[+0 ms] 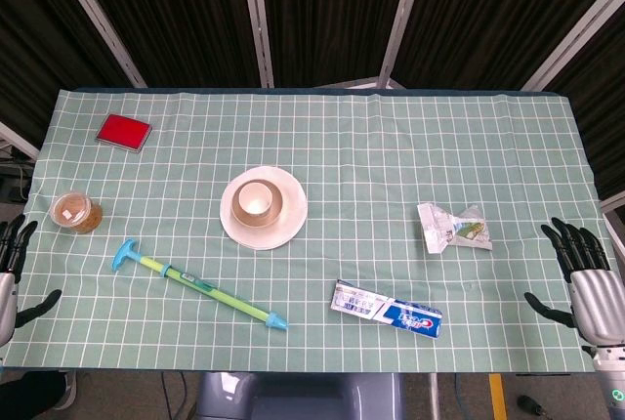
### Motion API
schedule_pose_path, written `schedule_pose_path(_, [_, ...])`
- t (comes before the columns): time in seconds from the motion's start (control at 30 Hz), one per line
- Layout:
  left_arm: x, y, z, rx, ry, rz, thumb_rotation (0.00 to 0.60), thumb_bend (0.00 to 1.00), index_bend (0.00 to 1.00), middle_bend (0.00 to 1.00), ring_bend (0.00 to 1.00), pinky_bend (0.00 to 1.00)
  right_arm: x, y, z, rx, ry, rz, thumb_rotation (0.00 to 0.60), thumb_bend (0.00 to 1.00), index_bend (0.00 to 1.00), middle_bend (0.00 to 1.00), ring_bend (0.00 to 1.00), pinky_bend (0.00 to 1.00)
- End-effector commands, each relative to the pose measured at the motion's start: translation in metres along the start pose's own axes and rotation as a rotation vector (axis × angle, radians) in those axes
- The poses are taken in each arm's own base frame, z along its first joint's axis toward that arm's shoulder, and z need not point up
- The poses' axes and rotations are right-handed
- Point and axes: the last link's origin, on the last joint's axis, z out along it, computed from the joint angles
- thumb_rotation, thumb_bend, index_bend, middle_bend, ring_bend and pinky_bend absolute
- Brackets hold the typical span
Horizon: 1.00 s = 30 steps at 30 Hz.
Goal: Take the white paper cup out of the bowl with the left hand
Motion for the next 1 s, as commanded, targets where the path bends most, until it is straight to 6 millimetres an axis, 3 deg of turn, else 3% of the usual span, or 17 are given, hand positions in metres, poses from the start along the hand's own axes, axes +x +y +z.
schedule_pose_path(0.03, [0.000,0.000,0.000,0.000,-0.001,-0.001,0.600,0.00,0.00,0.00,0.00,0.00,0.000,0.000,0.000,0.001,0.000,0.000,0.600,0.09,0.03,0.00,0.00,0.00])
schedule_pose_path(0.47, [-0.002,0.004,0.005,-0.021,-0.005,-0.002,0.600,0.00,0.00,0.00,0.00,0.00,0.002,0.000,0.000,-0.005,0.005,0.006,0.600,0.09,0.03,0.00,0.00,0.00])
schedule_pose_path(0.67, [-0.012,0.028,0.042,-0.098,-0.044,-0.010,0.600,0.00,0.01,0.00,0.00,0.00,0.005,0.002,0.001,-0.014,0.018,0.022,0.600,0.09,0.03,0.00,0.00,0.00])
schedule_pose_path(1.0, [-0.028,0.097,0.118,-0.225,-0.060,-0.008,0.600,0.08,0.24,0.00,0.00,0.00,0.007,0.005,0.003,-0.016,0.014,0.046,0.600,0.09,0.03,0.00,0.00,0.00])
